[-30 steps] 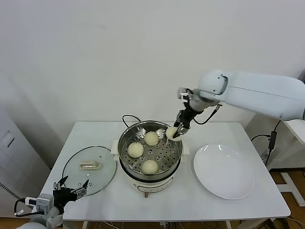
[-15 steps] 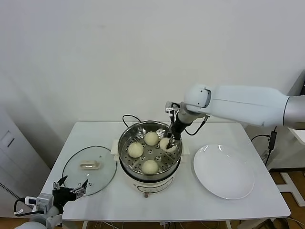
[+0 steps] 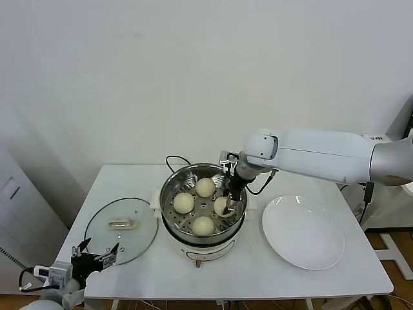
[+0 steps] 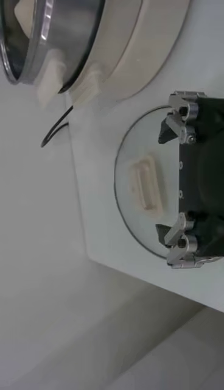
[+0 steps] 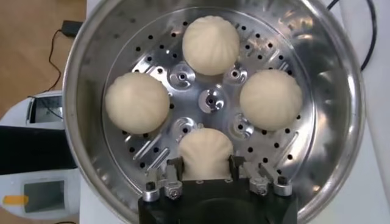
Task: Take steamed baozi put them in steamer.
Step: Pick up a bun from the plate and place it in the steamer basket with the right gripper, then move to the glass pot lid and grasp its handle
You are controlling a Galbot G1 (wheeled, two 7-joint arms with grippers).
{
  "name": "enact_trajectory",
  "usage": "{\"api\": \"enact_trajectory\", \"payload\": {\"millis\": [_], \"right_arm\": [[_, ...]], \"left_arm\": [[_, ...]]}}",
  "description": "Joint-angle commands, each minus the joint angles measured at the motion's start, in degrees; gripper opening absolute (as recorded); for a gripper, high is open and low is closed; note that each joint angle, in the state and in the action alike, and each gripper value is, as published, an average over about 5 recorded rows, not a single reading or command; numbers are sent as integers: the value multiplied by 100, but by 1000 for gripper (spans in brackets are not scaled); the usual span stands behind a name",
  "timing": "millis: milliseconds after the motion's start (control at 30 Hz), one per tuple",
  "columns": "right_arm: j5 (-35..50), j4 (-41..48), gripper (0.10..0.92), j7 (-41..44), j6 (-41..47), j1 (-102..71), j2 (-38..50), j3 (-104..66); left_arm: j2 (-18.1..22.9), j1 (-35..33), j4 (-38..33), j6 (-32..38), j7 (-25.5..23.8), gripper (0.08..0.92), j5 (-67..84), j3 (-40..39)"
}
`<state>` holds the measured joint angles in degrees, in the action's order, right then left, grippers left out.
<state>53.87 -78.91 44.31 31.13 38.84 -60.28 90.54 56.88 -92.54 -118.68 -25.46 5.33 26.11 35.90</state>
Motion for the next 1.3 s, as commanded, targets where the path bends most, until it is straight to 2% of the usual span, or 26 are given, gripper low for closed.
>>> {"api": "enact_trajectory", "payload": {"millis": [33,167,300,467,600,800,933,1033,1133,1300], "right_arm": [[39,-6,724,143,-11,-63,339,-549],[99,33,808,276,-149,-106,947,-1263],[271,-72,822,-22,-461,-629,1717,-2348],[437,-355,823,-1083,-1221,-2587,2633,-4648],[320,-640,823,-2280,-2147,-4470,2821,-6635],[-13,-1173,823,-3326,-2823,-7082,2474,-9311],[-805,-1442,823,-3740,-3020,-8610,1861,-10931],[-1411,-1570,823,-3728,-3030,-9626,1300,-11980],[-1617,-1746,823,-3546,-2945,-10459,790,-12689],[-2044,-2039,823,-3124,-2919,-11360,-63,-13378]], "left_arm": [[5,-34,2,12,-1,823,-2,21],[46,-52,4,12,1,823,-2,59],[99,-51,18,14,5,823,3,121],[151,-21,19,11,8,823,32,163],[208,-15,22,87,0,823,36,137],[279,16,-30,133,-13,823,-38,90],[288,25,-62,180,-30,823,-95,64],[273,29,-65,243,-42,823,-180,46],[223,26,-67,350,-104,823,-465,31],[67,-28,46,730,-234,823,-1971,-9]]}}
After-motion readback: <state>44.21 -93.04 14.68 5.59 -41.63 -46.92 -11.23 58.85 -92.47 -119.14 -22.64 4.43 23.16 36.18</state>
